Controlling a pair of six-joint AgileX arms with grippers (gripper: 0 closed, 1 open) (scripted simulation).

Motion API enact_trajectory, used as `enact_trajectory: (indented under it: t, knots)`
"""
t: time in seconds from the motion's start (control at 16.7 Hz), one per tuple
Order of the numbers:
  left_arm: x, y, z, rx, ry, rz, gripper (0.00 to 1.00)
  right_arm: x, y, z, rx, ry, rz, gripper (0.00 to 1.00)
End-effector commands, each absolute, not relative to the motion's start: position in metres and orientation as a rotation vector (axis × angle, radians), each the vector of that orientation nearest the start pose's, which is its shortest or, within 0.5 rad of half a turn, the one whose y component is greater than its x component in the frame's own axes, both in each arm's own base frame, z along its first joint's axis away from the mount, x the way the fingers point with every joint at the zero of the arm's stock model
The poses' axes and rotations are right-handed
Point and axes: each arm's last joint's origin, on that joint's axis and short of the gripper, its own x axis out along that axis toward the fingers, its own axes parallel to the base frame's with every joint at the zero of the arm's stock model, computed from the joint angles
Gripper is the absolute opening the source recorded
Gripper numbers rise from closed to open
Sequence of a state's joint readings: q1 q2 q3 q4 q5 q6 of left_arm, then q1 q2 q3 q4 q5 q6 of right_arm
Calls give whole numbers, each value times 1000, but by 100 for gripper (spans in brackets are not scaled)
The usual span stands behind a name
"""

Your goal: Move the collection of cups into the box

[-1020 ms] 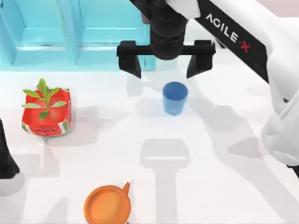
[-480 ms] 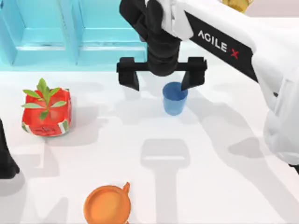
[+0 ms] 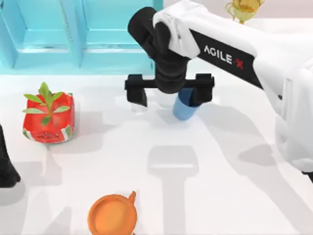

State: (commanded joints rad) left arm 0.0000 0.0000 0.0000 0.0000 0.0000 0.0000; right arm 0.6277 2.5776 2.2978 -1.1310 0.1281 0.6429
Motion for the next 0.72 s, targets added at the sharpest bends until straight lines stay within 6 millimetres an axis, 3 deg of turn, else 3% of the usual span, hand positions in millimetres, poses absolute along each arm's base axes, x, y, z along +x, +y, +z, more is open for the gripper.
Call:
enact_trajectory:
  t: [0.06, 0.72]
  knots:
    - [106, -1, 160, 0, 0, 0, 100, 417, 306, 134, 7, 1371, -8, 100]
    - [106, -1, 160, 0, 0, 0, 100, 417, 306, 134, 7, 1371, -8, 17]
